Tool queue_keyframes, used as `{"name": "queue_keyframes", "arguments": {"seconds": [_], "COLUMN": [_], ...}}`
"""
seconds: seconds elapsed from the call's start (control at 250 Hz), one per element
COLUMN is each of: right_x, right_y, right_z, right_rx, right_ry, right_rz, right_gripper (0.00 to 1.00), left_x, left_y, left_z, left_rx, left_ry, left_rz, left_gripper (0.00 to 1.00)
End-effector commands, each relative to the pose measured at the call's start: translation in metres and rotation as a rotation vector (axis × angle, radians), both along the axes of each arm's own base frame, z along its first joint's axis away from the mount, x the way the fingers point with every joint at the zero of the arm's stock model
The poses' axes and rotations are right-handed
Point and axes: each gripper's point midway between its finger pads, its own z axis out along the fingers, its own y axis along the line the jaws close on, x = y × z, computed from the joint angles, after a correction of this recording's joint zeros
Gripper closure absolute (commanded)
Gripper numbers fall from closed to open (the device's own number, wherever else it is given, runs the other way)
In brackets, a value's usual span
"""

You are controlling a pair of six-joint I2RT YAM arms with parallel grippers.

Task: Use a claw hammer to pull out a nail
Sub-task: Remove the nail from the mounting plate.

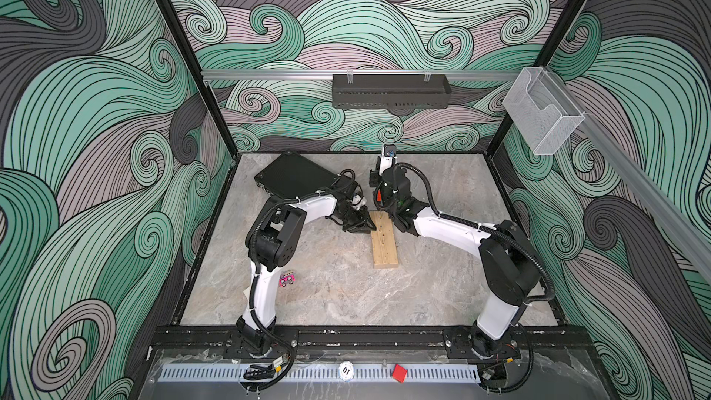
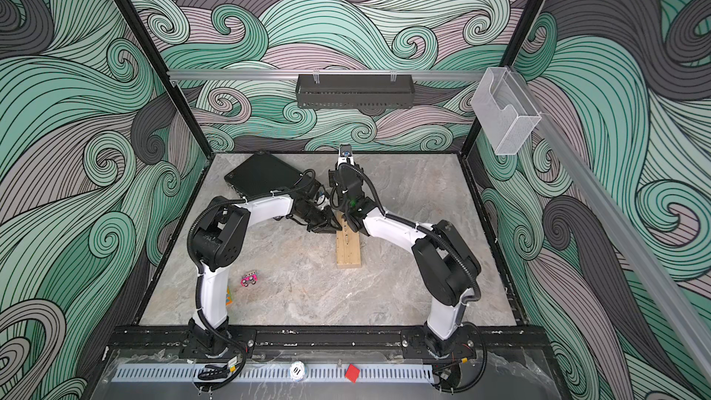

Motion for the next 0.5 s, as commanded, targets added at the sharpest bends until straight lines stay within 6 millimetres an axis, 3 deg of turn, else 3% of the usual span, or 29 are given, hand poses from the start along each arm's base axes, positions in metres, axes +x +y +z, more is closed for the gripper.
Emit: {"name": "queue_keyframes", "arguments": {"seconds": [0.0,0.248,0.495], "right_x": [-0.0014,0.0011,-0.0026], "right_y": [0.0003,0.0016,-0.0043], "right_z": [0.0182,0.0116,0.0208], "right_rx": [0.07,0.066,0.068], "right_ry": [-0.064,-0.051,-0.061], "right_rz": [-0.018,-0.022,-0.036], "right_gripper": [1.0,1.0,1.0], "left_x": [-0.0097,-0.0107,-0.0114], "left_y": [0.0123,0.0125,0.0124], "left_z": [-0.0391,-0.0401,-0.0423], "left_rx": [0.108,0.107,0.108], "left_ry": [0.067,0.073,0.08], "left_rz": [0.011,0.014,0.015], "left_gripper": [0.75,0.75,0.75]}}
